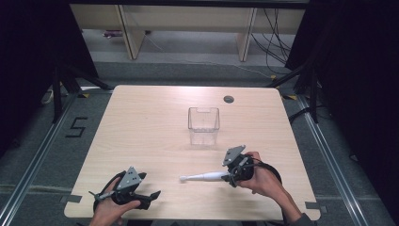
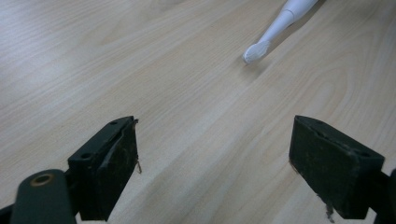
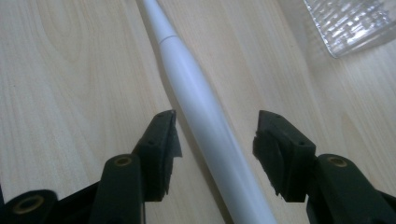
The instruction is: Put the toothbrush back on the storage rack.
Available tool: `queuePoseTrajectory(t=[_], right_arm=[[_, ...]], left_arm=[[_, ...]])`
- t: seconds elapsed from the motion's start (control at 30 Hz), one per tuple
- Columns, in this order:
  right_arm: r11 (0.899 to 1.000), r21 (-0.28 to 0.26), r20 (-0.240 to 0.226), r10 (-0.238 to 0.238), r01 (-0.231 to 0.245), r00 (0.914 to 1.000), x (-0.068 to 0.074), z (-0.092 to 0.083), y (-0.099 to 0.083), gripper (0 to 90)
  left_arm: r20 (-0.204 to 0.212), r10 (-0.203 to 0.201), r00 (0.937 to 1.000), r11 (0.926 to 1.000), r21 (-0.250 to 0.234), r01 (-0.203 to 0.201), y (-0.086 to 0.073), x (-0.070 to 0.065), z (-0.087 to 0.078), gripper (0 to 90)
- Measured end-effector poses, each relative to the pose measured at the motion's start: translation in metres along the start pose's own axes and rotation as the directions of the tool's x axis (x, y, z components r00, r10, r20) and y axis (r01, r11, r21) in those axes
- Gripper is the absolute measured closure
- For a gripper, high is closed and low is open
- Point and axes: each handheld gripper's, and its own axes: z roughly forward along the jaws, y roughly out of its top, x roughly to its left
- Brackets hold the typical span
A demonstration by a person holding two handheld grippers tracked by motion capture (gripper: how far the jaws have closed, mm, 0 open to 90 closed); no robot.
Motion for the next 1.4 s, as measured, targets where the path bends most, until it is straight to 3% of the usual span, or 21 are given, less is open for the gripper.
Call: queuePoseTrajectory(t=[0.13,0.17,0.23,0.33,0.37,0.4,0.47,0.5,0.53,0.67,0.73,0.77,0.8,0.87,0.9,1.0,1.23,1.27,1.3,1.37,1.4], right_arm=[[0.999,0.032,-0.026,-0.041,0.042,0.9988,0.001,0.009,0.01,51.6],[0.999,0.045,-0.026,-0.028,0.029,0.9993,0.003,0.01,0.013,52.3],[0.996,0.048,-0.052,-0.069,0.071,0.9963,0.003,0.013,0.018,53.6],[0.995,0.073,-0.06,-0.07,0.074,0.9958,0.004,0.018,0.024,54.7],[0.991,0.075,-0.076,-0.102,0.108,0.9918,0.003,0.02,0.025,55.2],[0.993,0.086,-0.071,-0.076,0.083,0.9945,0.004,0.021,0.026,55.4],[0.99,0.097,-0.082,-0.094,0.101,0.9923,0.003,0.024,0.028,56.1],[0.99,0.108,-0.079,-0.076,0.085,0.994,0.004,0.025,0.029,56.6],[0.99,0.11,-0.083,-0.084,0.092,0.9931,0.003,0.027,0.03,57.2],[0.983,0.133,-0.1,-0.117,0.13,0.9881,0.004,0.034,0.036,58.9],[0.98,0.164,-0.087,-0.098,0.111,0.9914,0.006,0.036,0.038,59.4],[0.974,0.192,-0.076,-0.108,0.121,0.9912,0.005,0.037,0.039,60.1],[0.972,0.181,-0.096,-0.133,0.148,0.9866,0.004,0.039,0.04,60.9],[0.968,0.207,-0.102,-0.121,0.14,0.9875,0.004,0.04,0.042,61.8],[0.963,0.201,-0.105,-0.164,0.182,0.9809,0.001,0.042,0.042,62.1],[0.957,0.246,-0.097,-0.131,0.151,0.9867,0.004,0.043,0.043,62.3],[0.937,0.275,-0.149,-0.182,0.217,0.972,-0.002,0.049,0.048,66.0],[0.938,0.288,-0.15,-0.155,0.193,0.9765,-0.001,0.05,0.048,66.2],[0.931,0.291,-0.156,-0.18,0.219,0.9713,-0.003,0.051,0.05,66.4],[0.924,0.316,-0.17,-0.169,0.217,0.9707,-0.003,0.053,0.052,66.4],[0.925,0.322,-0.167,-0.154,0.201,0.9738,-0.002,0.054,0.052,66.5]], left_arm=[[0.001,-0.016,0.9999,0.9998,-0.006,0.016,-0.001,-0.001,0.001,15.0],[0.0,-0.017,0.9999,0.9998,-0.007,0.017,-0.001,-0.001,0.001,15.0],[0.0,-0.018,0.9998,0.9998,-0.006,0.018,-0.001,-0.001,0.001,15.0],[0.001,-0.017,0.9998,0.9998,-0.006,0.017,-0.001,-0.001,0.001,15.0],[0.001,-0.017,0.9999,0.9998,-0.006,0.017,-0.001,-0.001,0.001,15.0],[0.002,-0.016,0.9999,0.9998,-0.007,0.016,-0.001,-0.001,0.001,15.0],[0.003,-0.016,0.9999,0.9999,-0.006,0.016,-0.001,-0.001,0.001,15.0],[-0.012,0.005,0.9999,0.9999,0.014,-0.005,0.0,0.001,0.0,15.0],[0.0,-0.008,1.0,1.0,-0.005,0.008,-0.001,0.0,0.001,15.0],[-0.008,0.017,0.9998,0.9997,0.018,-0.017,0.0,0.002,0.0,15.0],[-0.005,0.014,0.9999,0.9999,0.008,-0.014,-0.001,0.002,0.0,15.0],[-0.004,0.011,0.9999,0.9999,0.006,-0.011,-0.001,0.002,0.001,15.0],[0.004,-0.008,1.0,0.9999,-0.013,0.008,-0.001,0.0,0.002,15.0],[0.004,-0.008,1.0,0.9999,-0.012,0.008,-0.001,0.0,0.002,15.0],[0.004,-0.008,1.0,0.9999,-0.012,0.008,-0.001,0.0,0.002,15.0],[0.004,-0.008,1.0,0.9999,-0.012,0.008,-0.001,0.0,0.002,15.0],[0.002,-0.002,1.0,1.0,0.001,0.002,0.0,0.0,0.001,15.0],[0.006,-0.009,0.9999,0.9999,-0.012,0.009,-0.001,0.0,0.002,15.0],[0.006,-0.009,0.9999,0.9999,-0.012,0.009,-0.001,0.0,0.002,15.0],[0.002,0.018,0.9998,0.9997,0.018,-0.018,0.0,0.002,0.0,15.0],[0.002,0.013,0.9999,0.9998,0.017,-0.013,0.0,0.002,0.0,15.0]])
